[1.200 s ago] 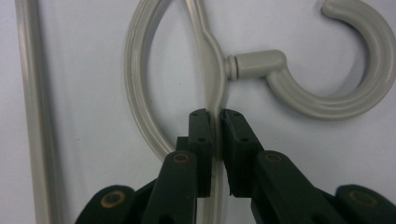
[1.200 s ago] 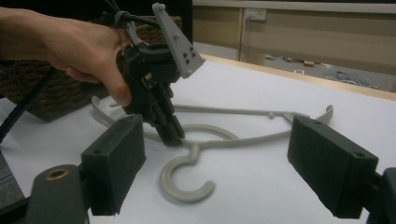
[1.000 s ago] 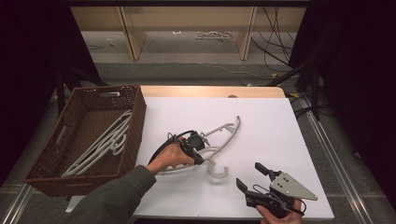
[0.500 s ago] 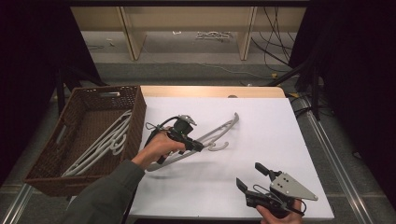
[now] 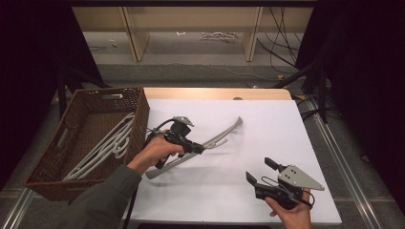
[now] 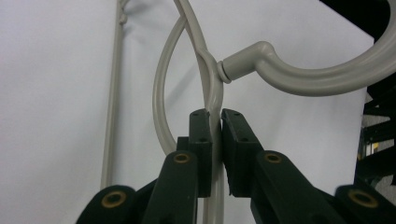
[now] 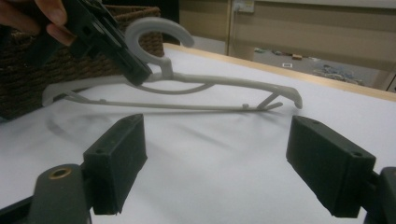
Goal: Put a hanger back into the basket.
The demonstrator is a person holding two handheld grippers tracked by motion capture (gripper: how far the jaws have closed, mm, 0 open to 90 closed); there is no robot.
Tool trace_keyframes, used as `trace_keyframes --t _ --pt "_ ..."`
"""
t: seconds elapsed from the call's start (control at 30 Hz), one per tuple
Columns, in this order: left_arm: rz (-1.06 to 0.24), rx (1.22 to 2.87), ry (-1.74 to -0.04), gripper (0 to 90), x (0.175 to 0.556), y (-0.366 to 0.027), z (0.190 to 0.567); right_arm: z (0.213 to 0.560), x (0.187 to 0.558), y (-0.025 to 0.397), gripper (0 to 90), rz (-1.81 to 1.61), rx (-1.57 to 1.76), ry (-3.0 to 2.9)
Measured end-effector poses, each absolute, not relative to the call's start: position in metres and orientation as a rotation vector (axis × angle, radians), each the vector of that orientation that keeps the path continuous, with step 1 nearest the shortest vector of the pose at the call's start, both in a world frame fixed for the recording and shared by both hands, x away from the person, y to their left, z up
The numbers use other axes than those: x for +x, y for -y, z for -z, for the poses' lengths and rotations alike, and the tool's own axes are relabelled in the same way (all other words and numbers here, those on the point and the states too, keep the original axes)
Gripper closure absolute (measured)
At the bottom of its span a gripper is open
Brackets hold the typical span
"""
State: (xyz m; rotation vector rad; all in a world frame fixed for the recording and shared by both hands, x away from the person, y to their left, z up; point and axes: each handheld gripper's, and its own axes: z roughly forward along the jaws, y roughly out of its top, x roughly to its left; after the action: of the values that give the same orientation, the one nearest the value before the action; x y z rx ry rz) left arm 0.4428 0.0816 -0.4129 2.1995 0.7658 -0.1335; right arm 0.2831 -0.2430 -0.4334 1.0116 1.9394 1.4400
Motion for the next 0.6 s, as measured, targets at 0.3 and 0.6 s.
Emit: trace_keyframes --t 0.3,0.6 --pt "0.131 2.109 -0.802 82.6 0.442 -0.094 0.411 0.436 0.288 0.239 21.2 -1.470 1.008 -1.955" --pt "0.158 2.035 -0.832 82.6 0.444 -0.109 0.404 0.437 0.285 0.237 21.1 -1.455 1.005 -1.962"
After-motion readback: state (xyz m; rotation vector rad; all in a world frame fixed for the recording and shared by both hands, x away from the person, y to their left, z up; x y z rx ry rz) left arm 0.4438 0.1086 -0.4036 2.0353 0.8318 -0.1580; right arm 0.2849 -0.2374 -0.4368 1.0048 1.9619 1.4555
